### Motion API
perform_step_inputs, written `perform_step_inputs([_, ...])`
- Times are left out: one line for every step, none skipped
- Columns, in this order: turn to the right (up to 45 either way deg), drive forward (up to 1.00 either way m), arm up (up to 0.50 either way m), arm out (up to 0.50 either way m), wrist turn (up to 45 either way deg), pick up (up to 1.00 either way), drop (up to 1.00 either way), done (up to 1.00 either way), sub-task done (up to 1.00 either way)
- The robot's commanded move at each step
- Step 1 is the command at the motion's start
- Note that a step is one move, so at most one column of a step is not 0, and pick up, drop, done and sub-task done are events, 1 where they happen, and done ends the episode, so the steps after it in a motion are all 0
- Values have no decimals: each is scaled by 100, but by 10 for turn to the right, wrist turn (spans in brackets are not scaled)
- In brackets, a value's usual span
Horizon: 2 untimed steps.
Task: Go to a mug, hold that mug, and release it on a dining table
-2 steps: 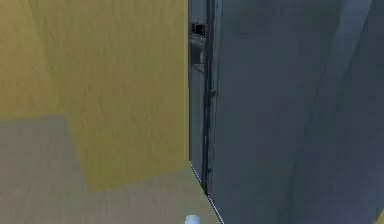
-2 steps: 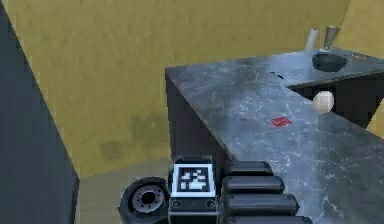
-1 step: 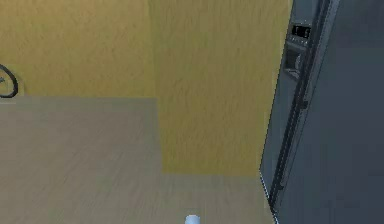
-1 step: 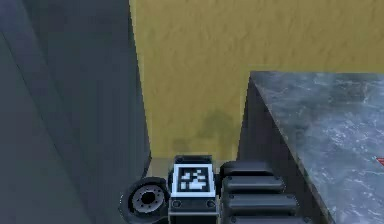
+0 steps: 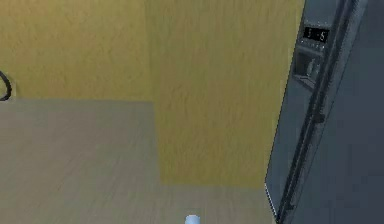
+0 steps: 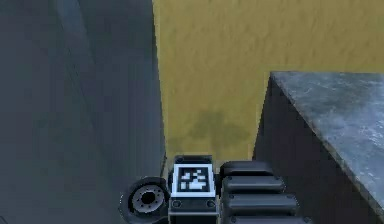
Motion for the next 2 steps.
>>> perform_step_inputs([-450, 0, 0, 0, 0, 0, 0, 0, 0])
perform_step_inputs([-420, 0, 0, 0, 0, 0, 0, 0, 0])
